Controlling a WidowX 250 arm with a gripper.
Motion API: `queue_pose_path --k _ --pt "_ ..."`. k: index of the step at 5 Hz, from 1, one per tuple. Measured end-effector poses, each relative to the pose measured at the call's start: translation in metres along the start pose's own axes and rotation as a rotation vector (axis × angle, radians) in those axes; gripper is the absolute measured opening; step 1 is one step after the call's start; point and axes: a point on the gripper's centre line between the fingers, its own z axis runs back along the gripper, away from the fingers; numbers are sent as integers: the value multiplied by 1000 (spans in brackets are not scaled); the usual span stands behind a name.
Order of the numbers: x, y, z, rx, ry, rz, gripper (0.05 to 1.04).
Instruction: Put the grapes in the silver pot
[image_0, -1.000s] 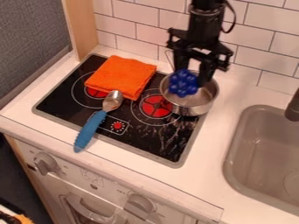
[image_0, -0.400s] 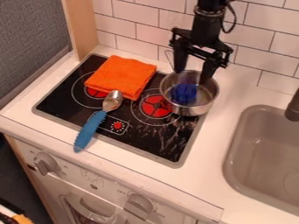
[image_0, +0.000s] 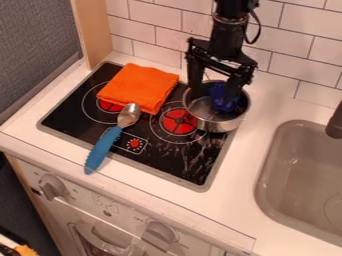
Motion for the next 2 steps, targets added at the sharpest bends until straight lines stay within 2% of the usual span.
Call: queue_pose_path --k 1,2 --pt "-26 11 10 -14 -21 19 1000" --pt "-50 16 1 -36 -14 11 1000"
